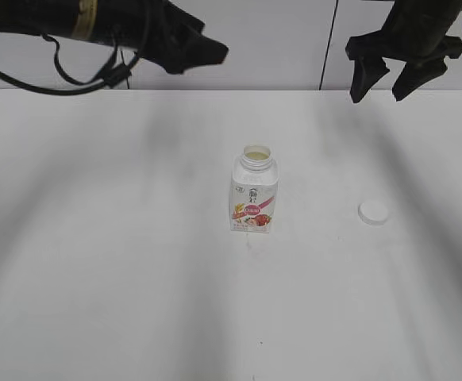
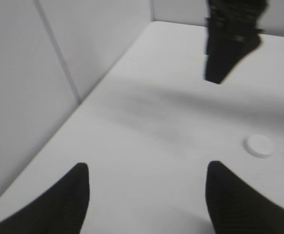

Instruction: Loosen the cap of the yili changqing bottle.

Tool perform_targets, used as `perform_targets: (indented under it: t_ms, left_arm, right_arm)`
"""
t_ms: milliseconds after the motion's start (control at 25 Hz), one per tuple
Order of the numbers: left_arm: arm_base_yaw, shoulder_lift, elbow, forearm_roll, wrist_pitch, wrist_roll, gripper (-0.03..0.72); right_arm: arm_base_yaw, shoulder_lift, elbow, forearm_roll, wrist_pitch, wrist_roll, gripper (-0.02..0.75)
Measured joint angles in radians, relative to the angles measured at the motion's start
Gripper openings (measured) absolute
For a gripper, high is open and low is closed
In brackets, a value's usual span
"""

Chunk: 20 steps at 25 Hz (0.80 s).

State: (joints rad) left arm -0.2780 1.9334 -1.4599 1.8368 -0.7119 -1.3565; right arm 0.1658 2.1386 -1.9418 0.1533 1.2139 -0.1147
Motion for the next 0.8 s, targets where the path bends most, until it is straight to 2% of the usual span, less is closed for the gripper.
perform_targets:
  t_ms: [120, 240, 440, 560, 800]
  left_arm:
    - [0.044, -0.031, 0.000, 0.000, 0.115, -0.082, 0.460]
    - [0.084, -0.033, 0.000, 0.001, 0.306, -0.104, 0.460]
    - [0.125, -0.033, 0.015, -0.001, 0.622, -0.011, 0.460]
    - [0.136, -0.033, 0.037, -0.001, 0.676, 0.064, 0.460]
    - [0.147, -0.033, 0.136, -0.009, 0.687, 0.086, 0.460]
  right_arm:
    - [0.000, -0.004, -0.009, 0.011, 0.001, 0.002, 0.565]
    - [0.000, -0.018, -0.010, 0.013, 0.002, 0.002, 0.565]
    - [0.000, -0.030, -0.012, 0.013, 0.002, 0.002, 0.565]
    - [0.000, -0.031, -0.012, 0.013, 0.002, 0.002, 0.565]
    - [0.000, -0.031, -0.012, 0.013, 0.002, 0.003, 0.565]
